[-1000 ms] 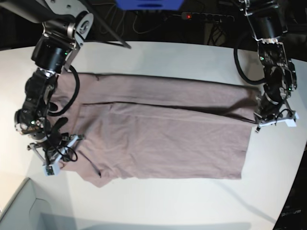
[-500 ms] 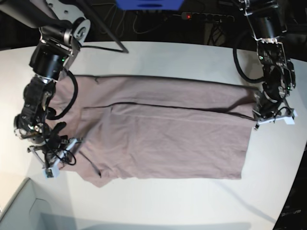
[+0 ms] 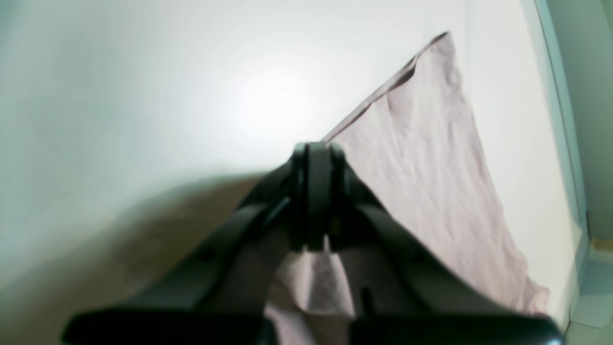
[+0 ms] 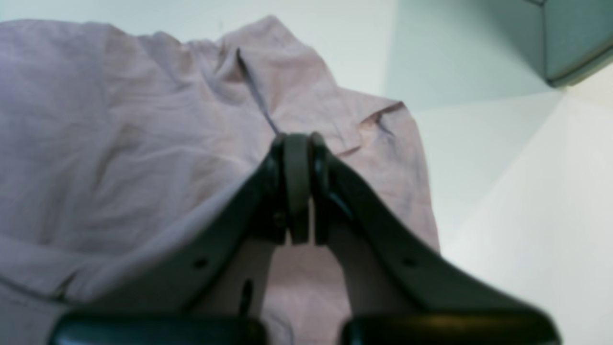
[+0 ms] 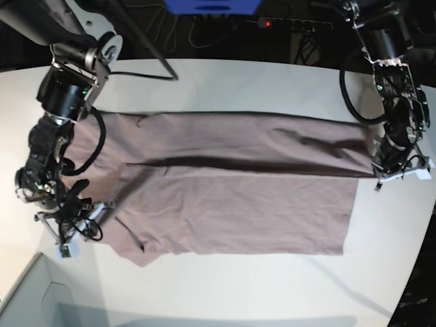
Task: Layout the t-shirt on the table in an organized manner, then fold the t-shirt properly
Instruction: 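Grasp the shirt edge corners with both grippers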
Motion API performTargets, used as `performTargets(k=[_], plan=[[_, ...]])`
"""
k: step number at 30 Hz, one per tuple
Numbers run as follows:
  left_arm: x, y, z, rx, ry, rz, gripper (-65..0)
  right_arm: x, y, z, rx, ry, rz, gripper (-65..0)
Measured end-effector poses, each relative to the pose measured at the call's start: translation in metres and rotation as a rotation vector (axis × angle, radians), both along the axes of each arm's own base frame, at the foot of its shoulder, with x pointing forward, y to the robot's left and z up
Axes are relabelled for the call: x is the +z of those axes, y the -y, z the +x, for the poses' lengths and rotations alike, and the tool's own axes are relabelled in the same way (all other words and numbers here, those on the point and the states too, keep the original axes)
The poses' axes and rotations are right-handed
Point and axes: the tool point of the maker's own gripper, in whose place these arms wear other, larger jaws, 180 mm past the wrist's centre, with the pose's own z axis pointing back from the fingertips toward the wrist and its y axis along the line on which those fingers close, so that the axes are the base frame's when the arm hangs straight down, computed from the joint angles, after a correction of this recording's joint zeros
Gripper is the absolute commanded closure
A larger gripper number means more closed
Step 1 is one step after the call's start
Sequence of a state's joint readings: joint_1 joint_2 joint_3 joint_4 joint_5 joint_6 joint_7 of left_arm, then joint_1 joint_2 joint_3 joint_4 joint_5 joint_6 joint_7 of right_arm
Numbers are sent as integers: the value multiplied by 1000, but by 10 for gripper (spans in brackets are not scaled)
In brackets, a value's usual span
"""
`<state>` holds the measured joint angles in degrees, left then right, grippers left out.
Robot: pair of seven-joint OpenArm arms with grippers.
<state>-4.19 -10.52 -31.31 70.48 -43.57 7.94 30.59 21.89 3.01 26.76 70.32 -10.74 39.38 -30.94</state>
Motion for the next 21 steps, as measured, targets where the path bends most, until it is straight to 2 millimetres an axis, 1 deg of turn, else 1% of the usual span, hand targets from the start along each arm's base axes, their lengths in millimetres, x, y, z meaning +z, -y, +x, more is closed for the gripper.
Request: performTargets(k=[5,6,8,9,10,11,12,14,16,18,20,21], plan=[[-1,4,1,-4,-1,-6,0,0,-1,0,3,-1,-2,0],[-1,4,1,-4,0,-7,0,-1,-1,0,4,-3,-2,-15],[-2,4,0,-5,-2,-7,-11,-2,-3,-1,15,-11,-14,-90],[-2,5,1,-7,-2,-9,-33,-4,-5,-2,30,-22,-28,-128],[-2,5,1,-8,-4,-10,-65,-5,-7,-2,45,-28,-40,-170],[-2,5,1,-9,-4,-9,-111,-5,-9,-2,57,-26,-45,-213],[-2,5,0,-9,-4,-10,-164,-6,-10,-3,65,-27,-48,-258],[-2,4,0,-10,-5,-9,-281,-10,-8,-6,64,-36,-51,-324],[-1,3,0,-10,-5,-7,-382,-11,-6,-8,61,-45,-58,-356],[2,3,0,-11,2,-2,-470,-6,-2,-9,58,-37,-73,-365],[12,4,-3,-22,21,15,-532,5,5,-9,52,-1,-101,-365],[17,6,-5,-34,30,22,-547,9,8,-11,49,14,-112,-365]])
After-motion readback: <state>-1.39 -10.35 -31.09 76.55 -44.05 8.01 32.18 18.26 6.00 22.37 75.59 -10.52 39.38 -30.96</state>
